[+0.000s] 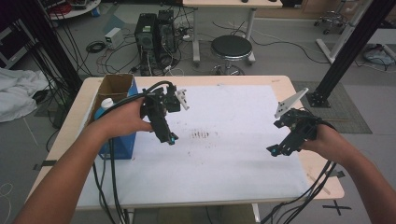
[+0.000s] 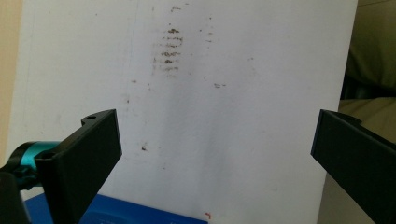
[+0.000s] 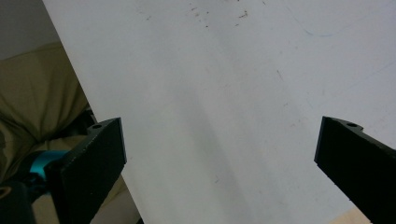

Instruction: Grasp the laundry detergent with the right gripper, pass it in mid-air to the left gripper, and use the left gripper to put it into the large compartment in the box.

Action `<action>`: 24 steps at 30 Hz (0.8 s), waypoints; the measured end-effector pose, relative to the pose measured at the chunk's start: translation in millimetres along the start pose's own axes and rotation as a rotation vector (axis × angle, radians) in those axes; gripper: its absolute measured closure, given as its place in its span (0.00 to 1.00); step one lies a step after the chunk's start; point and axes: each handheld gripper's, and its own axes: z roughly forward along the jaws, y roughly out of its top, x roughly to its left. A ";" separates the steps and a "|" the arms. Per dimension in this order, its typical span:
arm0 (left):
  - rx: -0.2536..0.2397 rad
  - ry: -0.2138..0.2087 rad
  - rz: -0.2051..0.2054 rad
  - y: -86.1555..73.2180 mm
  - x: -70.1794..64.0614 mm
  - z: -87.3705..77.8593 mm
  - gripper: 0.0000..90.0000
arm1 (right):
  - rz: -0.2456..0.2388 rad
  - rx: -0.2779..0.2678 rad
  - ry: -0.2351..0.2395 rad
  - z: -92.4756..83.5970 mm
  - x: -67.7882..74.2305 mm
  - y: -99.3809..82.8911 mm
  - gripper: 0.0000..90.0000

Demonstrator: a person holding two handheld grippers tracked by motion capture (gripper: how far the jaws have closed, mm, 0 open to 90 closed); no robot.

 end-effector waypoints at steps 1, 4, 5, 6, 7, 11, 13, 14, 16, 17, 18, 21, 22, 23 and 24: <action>0.003 -0.004 0.005 1.0 0.2 0.8 0.02 | 0.004 0.002 0.000 -0.6 0.4 -0.5 0.01; 0.011 -0.005 0.012 2.7 -0.4 3.4 0.02 | 0.003 -0.003 -0.001 -1.3 0.2 -1.2 0.01; 0.011 -0.004 0.011 2.9 -0.8 3.9 0.02 | 0.003 -0.002 -0.002 -1.3 0.2 -1.3 0.01; 0.009 -0.001 0.011 3.0 -0.8 4.2 0.02 | 0.003 -0.002 -0.003 -1.2 0.3 -1.3 0.01; 0.008 -0.004 0.011 2.9 -0.8 4.2 0.02 | 0.002 -0.003 -0.002 -1.2 0.4 -1.3 0.01; 0.000 -0.004 0.011 2.2 -1.5 3.6 0.02 | 0.000 -0.001 0.001 -0.8 1.1 -0.5 0.01; -0.003 -0.003 0.011 1.4 -2.0 3.5 0.02 | -0.002 0.002 0.000 -0.2 1.2 0.0 0.01; -0.002 -0.004 0.012 1.0 -2.0 3.3 0.02 | -0.001 0.005 0.002 0.0 1.3 0.3 0.01; 0.000 0.000 0.013 0.3 -1.6 3.1 0.02 | -0.005 0.004 0.002 0.5 1.4 0.9 0.01; -0.003 0.000 0.012 -0.1 -1.5 3.1 0.02 | -0.004 0.004 0.003 0.8 1.7 1.1 0.01; -0.001 -0.001 0.012 -0.3 -1.2 2.8 0.02 | -0.004 0.007 0.003 0.8 1.9 1.3 0.01; -0.001 -0.001 0.008 -1.3 -0.6 2.6 0.02 | -0.008 0.007 0.003 1.5 2.1 1.6 0.01; 0.000 0.001 0.006 -1.6 -0.5 2.7 0.02 | -0.008 0.009 0.003 1.6 2.2 1.7 0.01; 0.002 0.000 0.007 -1.8 -0.1 2.7 0.02 | -0.008 0.011 0.002 1.8 2.4 1.8 0.01; 0.002 0.001 0.009 -2.1 0.1 2.6 0.02 | -0.008 0.011 0.003 1.9 2.4 1.9 0.01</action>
